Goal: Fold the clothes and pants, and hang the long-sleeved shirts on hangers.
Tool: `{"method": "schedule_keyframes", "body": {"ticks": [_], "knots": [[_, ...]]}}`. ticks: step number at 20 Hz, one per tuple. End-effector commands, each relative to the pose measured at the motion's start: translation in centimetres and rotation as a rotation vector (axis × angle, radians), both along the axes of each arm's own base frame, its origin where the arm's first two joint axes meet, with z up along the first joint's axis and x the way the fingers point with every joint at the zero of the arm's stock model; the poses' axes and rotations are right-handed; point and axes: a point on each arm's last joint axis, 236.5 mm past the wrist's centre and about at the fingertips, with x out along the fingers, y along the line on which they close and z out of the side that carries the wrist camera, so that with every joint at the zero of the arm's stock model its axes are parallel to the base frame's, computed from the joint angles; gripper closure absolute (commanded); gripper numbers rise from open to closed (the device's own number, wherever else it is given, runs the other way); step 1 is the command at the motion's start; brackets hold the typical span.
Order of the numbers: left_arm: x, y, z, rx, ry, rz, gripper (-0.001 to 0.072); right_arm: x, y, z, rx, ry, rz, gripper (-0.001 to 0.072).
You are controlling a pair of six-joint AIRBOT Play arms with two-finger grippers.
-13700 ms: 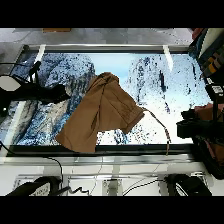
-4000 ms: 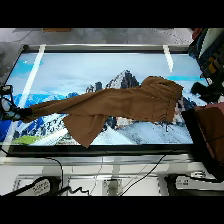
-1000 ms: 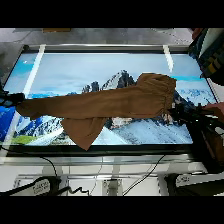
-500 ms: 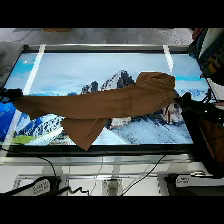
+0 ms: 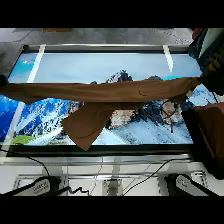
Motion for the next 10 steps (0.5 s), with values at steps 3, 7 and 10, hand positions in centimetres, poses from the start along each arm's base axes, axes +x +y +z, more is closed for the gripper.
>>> {"method": "schedule_keyframes", "body": {"ticks": [3, 7, 10], "knots": [[-6.6, 0.3, -3.0, 0.071, 0.392, -0.136, 0.0689, -7.8, -2.2, -3.0, -0.235, 0.325, 0.023, 0.0688], [-8.5, 0.4, -6.4, 0.021, 0.485, -0.127, 0.0689, -9.6, -2.5, -4.8, -0.233, 0.434, 0.035, 0.0688], [-10.0, 0.2, -9.8, -0.037, 0.591, -0.123, 0.0688, -10.7, -2.1, -5.9, -0.210, 0.503, 0.062, 0.0688]]}}
